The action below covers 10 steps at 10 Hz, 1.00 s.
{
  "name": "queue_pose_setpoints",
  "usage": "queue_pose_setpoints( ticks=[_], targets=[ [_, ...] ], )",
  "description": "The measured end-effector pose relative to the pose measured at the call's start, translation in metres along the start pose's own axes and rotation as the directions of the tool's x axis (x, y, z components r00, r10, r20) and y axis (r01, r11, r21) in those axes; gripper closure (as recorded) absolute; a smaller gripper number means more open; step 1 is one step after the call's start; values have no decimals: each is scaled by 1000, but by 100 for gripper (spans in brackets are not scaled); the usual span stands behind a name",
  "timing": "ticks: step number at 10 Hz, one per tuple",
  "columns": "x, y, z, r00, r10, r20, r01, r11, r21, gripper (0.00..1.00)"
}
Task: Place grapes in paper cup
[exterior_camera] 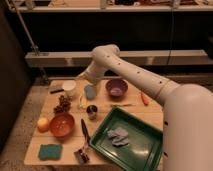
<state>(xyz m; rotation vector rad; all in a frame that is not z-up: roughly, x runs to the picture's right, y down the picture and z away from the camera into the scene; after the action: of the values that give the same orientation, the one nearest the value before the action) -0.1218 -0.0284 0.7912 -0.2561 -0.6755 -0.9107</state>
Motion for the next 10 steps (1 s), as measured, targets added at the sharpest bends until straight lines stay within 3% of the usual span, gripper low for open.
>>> queue_pose_setpoints(
  ticks=[1, 2, 3, 4, 6, 7, 8, 10],
  targets=[
    [-16, -29, 4, 991, -117, -63, 116, 993, -21, 20],
    [-28, -49, 9, 969, -221, -108, 217, 975, -50, 20],
    [-38, -63, 16, 937, -324, -128, 316, 945, -83, 20],
    [-44, -70, 26, 896, -425, -126, 410, 903, -131, 20],
    [-50, -66, 53, 858, -503, -99, 477, 854, -208, 20],
    [-48, -58, 67, 852, -517, -78, 488, 840, -238, 20],
    [-48, -56, 71, 850, -522, -70, 492, 835, -248, 20],
    [-47, -55, 71, 851, -520, -71, 490, 836, -248, 20]
  ],
)
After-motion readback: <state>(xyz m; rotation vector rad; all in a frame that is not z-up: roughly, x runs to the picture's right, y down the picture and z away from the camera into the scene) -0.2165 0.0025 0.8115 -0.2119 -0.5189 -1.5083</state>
